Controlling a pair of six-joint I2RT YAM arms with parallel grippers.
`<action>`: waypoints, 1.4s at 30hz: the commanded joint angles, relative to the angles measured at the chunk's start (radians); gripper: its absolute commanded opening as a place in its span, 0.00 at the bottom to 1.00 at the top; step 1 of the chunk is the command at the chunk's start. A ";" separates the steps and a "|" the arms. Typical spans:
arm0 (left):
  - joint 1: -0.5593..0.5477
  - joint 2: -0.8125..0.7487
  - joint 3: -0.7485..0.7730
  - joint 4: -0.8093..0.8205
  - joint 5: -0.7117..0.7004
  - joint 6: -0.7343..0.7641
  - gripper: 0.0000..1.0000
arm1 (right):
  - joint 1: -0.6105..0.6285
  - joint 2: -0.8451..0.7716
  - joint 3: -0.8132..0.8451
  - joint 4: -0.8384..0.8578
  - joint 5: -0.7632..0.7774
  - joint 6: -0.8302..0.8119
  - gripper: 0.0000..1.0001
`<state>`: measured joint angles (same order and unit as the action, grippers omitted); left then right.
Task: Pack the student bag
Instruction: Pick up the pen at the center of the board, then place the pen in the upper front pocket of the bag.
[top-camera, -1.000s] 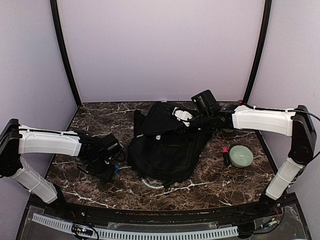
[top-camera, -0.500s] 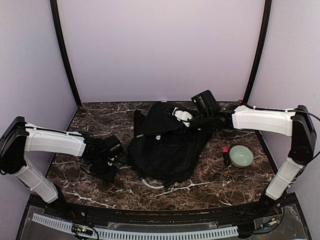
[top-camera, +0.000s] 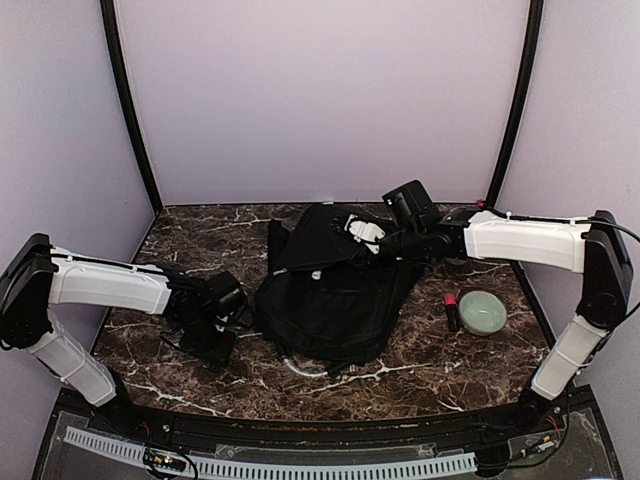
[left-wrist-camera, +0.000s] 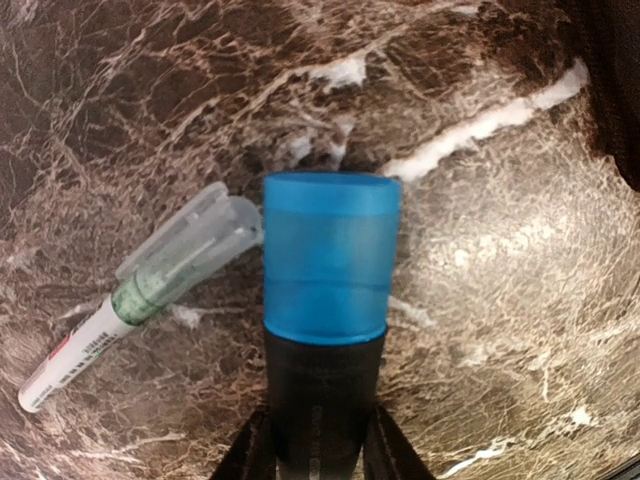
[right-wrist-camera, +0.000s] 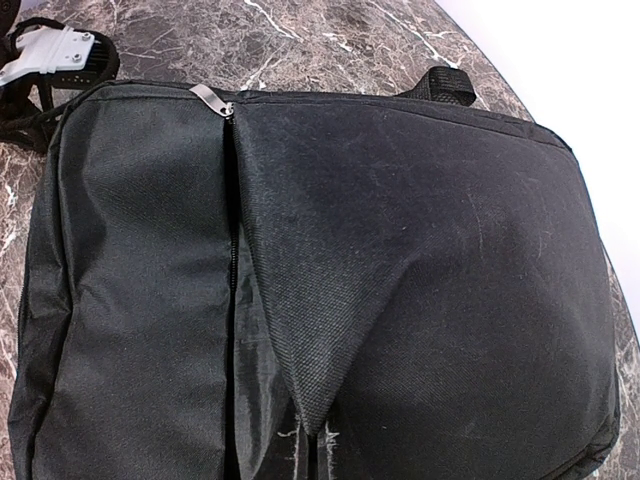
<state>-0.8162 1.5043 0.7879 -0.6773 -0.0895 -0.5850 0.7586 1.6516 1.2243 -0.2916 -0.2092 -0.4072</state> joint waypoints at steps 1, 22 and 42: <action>0.005 0.019 -0.001 0.006 0.007 -0.022 0.25 | 0.014 -0.008 -0.005 0.042 -0.039 -0.007 0.00; -0.193 -0.013 0.390 0.035 0.151 -0.052 0.17 | 0.014 -0.005 -0.002 0.044 -0.044 -0.001 0.00; -0.091 0.426 0.742 0.158 0.003 -0.017 0.26 | 0.015 -0.028 -0.013 0.045 -0.061 0.002 0.00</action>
<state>-0.9302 1.9572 1.5295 -0.5934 -0.0425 -0.5926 0.7589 1.6512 1.2148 -0.2848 -0.2131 -0.4076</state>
